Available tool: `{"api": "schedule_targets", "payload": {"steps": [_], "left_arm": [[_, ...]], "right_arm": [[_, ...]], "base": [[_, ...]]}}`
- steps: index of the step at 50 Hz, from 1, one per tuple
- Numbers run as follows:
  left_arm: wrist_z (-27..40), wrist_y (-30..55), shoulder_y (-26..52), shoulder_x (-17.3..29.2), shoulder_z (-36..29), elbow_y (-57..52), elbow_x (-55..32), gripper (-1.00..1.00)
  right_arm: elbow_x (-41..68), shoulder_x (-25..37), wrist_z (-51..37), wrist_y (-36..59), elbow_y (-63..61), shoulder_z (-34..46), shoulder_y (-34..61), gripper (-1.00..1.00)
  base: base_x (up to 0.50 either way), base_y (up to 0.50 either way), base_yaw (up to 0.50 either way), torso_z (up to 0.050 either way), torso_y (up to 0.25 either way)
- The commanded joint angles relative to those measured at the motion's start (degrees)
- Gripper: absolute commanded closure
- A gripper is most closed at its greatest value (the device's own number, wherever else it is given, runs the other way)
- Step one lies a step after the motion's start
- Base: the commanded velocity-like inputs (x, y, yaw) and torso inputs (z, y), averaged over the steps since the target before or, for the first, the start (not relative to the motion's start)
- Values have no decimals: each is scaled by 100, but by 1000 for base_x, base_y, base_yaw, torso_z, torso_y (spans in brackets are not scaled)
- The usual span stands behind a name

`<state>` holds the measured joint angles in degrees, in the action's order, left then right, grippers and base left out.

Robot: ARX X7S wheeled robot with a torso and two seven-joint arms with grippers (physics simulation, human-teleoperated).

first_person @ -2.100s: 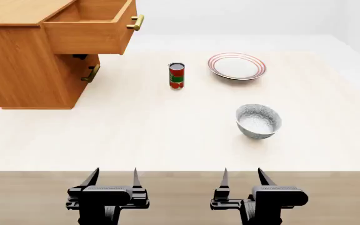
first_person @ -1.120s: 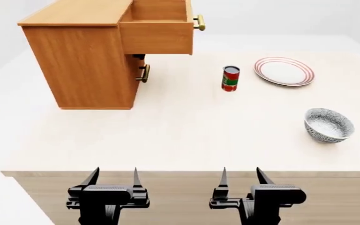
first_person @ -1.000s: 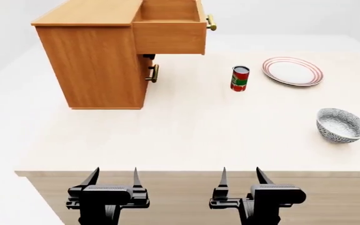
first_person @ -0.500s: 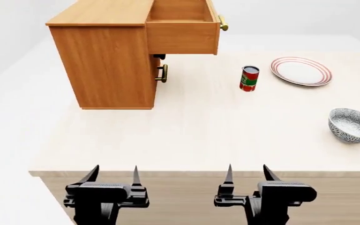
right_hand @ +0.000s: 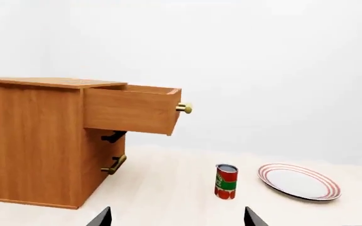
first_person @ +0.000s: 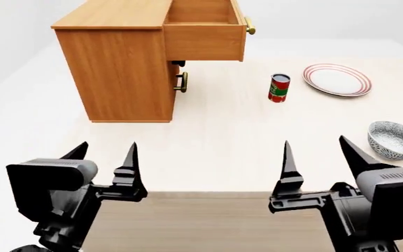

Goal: Put the bowl in the top drawer of the cabinet.

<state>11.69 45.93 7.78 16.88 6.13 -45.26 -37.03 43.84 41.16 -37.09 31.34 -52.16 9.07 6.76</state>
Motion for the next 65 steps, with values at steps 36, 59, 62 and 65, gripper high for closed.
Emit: {"api": "schedule_targets", "payload": {"steps": [36,59,62,65], "left_arm": [[2137,2171,2682,1556,1707,-438,-5705,-100],[2403,1888,2892,1987,1832,-404,-6389,-100],[2467,1838,2935,2046,1840,-410,-6482,-100],[2479,1820,2967,2061,1826,-421,-6499,-100]], "right_arm": [[5800,3217,-2223,567,143,3170,7063,-100],[5409,2042,-732,2022,2244,3215,8660,-100],[5425,1973,-703,2112,2328,3214,8802,-100],[5397,1916,-683,2179,2380,3233,8876,-100]], "base": [[172,-80,0,0,0],[249,-76,0,0,0],[358,0,0,0,0],[367,0,0,0,0]]}}
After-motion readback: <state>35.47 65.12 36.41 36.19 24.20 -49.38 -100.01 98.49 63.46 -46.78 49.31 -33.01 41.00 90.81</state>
